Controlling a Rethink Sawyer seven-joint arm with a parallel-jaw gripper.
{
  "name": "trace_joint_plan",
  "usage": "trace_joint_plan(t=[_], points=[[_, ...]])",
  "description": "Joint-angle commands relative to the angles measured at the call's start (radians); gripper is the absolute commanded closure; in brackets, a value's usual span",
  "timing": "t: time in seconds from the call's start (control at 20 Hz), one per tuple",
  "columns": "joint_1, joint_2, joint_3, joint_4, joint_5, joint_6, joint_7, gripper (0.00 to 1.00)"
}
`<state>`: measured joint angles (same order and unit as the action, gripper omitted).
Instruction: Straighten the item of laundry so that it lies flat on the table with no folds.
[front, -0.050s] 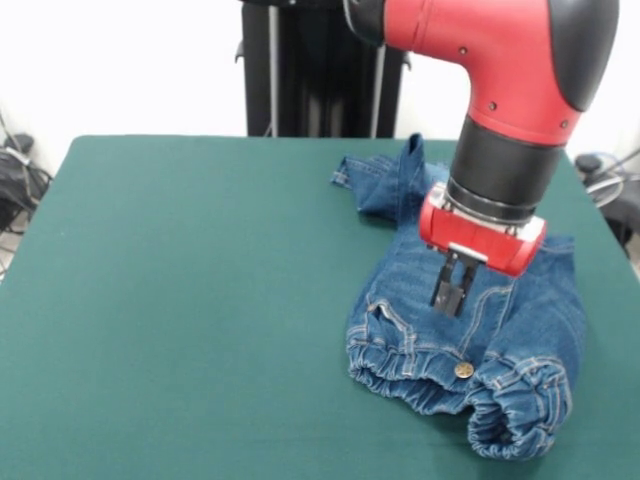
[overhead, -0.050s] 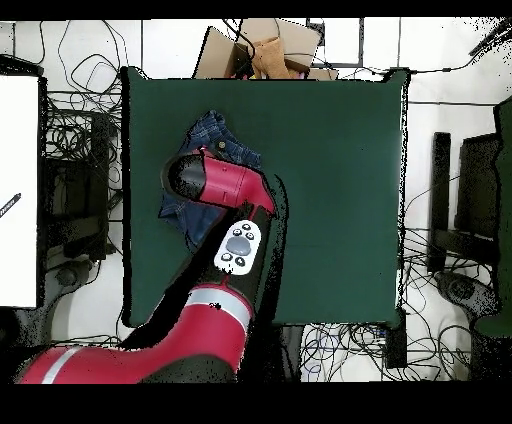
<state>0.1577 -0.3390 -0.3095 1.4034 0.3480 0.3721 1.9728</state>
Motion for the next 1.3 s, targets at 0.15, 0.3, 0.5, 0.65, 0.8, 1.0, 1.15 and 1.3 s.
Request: trace_joint_plan(t=[0.15, 0.3, 0.5, 0.65, 0.8, 1.0, 1.15, 1.3], points=[[0.005, 0.093, 0.038, -0.07, 0.045, 0.03, 0.224, 1.0], [0.018, 0.114, 0.03, -0.089, 0.049, 0.037, 0.232, 1.0], [0.046, 0.122, 0.014, -0.09, 0.061, 0.049, 0.257, 1.0], [0.039, 0.121, 0.013, -0.092, 0.064, 0.042, 0.247, 1.0], [0.029, 0.115, 0.036, -0.066, 0.068, 0.007, 0.235, 1.0], [0.017, 0.097, 0.056, -0.03, 0.07, -0.025, 0.223, 1.0], [0.01, 0.079, 0.057, -0.02, 0.066, -0.01, 0.207, 1.0], [0.0, 0.078, 0.073, -0.006, 0.059, -0.028, 0.194, 1.0]])
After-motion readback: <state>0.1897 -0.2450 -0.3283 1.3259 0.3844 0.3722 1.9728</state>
